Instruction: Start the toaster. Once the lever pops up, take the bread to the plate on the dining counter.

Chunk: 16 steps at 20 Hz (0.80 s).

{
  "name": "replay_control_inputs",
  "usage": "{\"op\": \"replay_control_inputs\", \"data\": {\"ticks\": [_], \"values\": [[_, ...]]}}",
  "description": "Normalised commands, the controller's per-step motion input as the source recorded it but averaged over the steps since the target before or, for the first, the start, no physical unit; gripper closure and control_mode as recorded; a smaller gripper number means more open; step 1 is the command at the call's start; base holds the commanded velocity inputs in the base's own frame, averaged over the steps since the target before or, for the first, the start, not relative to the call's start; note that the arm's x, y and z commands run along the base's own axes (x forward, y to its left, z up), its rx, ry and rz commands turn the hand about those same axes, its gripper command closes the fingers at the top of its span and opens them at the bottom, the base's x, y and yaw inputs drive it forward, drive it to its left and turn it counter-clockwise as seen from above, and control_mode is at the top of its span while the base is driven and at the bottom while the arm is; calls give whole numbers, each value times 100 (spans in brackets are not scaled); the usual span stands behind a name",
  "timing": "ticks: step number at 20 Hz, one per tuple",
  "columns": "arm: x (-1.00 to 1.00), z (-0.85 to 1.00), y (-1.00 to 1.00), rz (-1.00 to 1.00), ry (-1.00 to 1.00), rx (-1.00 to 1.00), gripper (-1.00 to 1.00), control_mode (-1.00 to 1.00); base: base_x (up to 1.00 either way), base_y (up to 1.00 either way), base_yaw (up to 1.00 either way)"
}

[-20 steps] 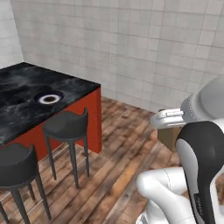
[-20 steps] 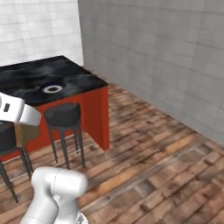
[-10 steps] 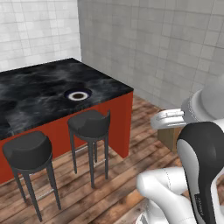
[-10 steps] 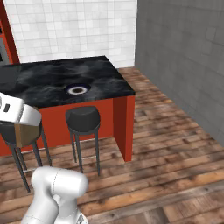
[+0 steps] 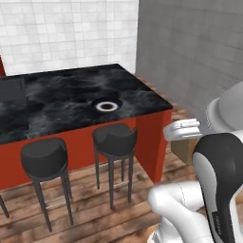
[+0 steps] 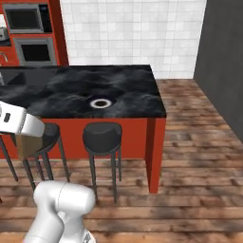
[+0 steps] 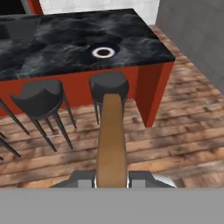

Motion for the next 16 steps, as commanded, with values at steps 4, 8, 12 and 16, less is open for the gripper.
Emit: {"op": "replay_control_inputs", "data": {"ticks": [4,8,12,16], "values": [[0,0,0,0,0,0,100,100,57,-73,37],[0,0,0,0,0,0,100,100,63,-59,31],[0,0,0,0,0,0,100,100,68,-25,25],[0,0,0,0,0,0,100,100,76,-15,24]]}}
